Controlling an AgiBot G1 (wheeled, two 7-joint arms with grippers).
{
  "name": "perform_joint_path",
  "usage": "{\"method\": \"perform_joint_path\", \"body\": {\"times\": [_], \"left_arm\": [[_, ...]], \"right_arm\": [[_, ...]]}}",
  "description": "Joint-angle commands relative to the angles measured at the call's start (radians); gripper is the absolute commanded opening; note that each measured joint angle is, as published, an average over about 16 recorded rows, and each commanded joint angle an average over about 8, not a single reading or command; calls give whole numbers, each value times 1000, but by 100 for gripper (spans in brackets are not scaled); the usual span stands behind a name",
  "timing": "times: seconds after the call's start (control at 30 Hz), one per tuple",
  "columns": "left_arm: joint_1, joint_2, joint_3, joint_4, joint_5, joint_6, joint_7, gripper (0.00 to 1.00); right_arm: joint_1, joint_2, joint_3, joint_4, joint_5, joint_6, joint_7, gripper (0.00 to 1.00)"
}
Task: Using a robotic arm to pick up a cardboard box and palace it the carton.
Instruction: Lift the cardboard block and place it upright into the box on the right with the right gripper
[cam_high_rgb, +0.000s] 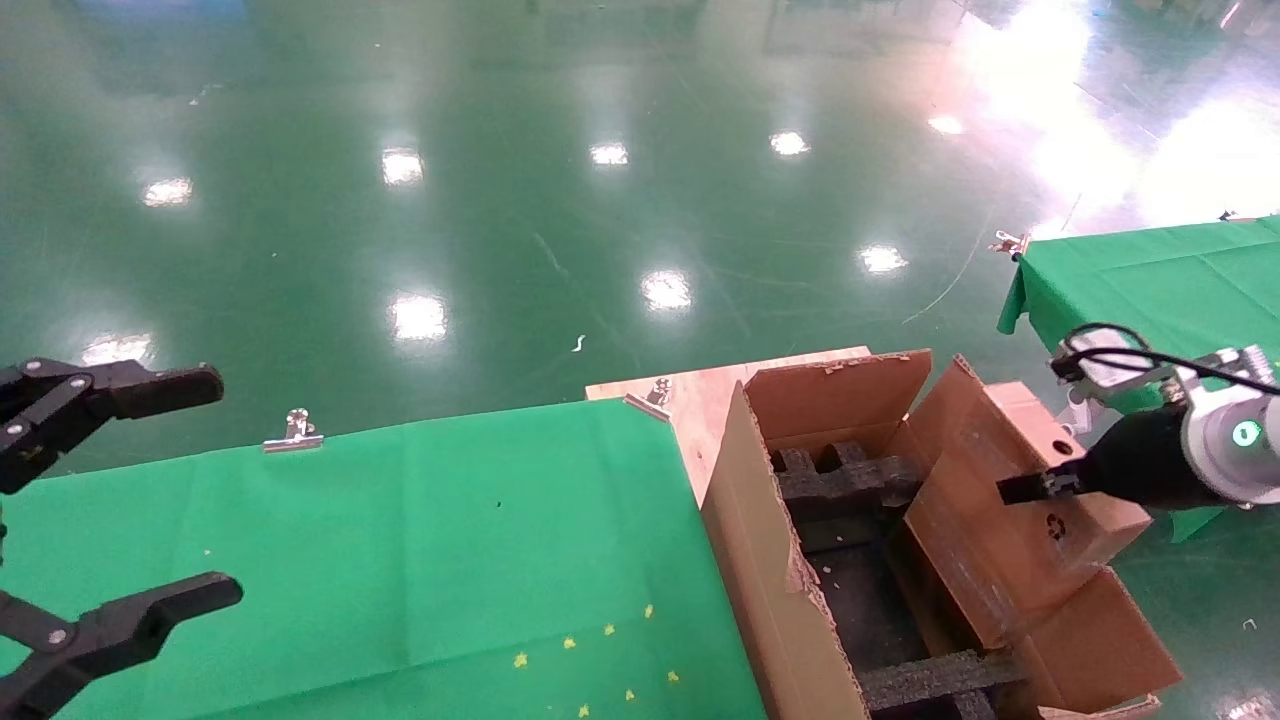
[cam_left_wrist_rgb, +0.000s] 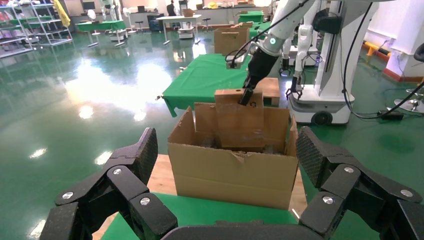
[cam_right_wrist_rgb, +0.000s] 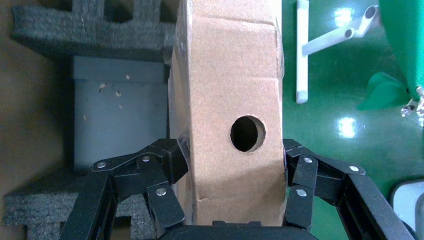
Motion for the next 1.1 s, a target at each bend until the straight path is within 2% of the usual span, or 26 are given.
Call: {"method": "perform_joint_path", "body": {"times": [0.03,0.33,0.83,1.1], "left_arm": [[0,0,0,0,0,0,0,100],[0,0,0,0,0,0,0,100],[0,0,0,0,0,0,0,100],[0,0,0,0,0,0,0,100]], "right_arm": [[-8,-6,-5,0,-6,3,9,0],[-61,-57,-32,-1,-78,42,123,0],[-209,-128,-84,-4,-305,198,349,0],[-280,-156,-106,-8,-378,254,424,0]]}}
